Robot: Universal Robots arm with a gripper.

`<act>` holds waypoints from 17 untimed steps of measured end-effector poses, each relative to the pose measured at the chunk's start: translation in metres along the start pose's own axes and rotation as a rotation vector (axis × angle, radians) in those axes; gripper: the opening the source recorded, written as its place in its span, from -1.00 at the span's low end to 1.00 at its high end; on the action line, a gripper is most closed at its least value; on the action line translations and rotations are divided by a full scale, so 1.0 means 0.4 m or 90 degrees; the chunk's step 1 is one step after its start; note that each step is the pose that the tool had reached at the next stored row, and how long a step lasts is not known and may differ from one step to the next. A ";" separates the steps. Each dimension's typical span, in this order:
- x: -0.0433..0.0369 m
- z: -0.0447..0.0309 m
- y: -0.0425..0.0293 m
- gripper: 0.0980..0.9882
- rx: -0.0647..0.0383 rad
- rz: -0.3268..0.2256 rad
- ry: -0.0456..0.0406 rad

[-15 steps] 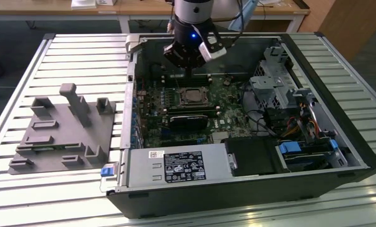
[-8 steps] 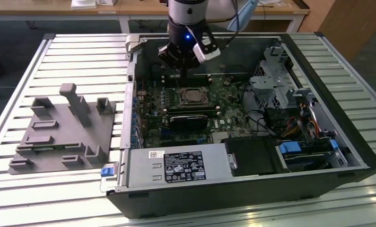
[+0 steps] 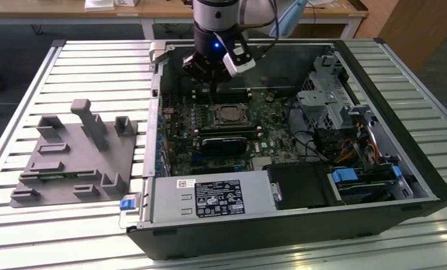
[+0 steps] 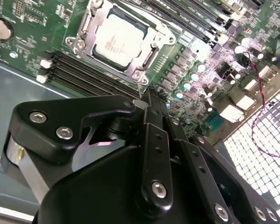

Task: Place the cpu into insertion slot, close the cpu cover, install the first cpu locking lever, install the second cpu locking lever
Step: 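Install the first cpu locking lever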

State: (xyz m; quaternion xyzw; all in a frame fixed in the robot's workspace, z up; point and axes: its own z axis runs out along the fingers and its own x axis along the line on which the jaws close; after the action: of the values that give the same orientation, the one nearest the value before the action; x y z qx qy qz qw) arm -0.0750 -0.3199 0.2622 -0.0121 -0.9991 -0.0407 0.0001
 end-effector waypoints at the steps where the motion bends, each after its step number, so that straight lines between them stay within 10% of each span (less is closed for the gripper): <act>1: 0.003 0.001 0.000 -0.98 0.000 0.000 0.0000; 17: 0.046 0.014 0.008 -0.98 0.000 -0.001 0.0001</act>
State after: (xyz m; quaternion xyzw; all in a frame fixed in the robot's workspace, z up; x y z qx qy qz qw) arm -0.0932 -0.3160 0.2570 -0.0111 -0.9991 -0.0407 0.0001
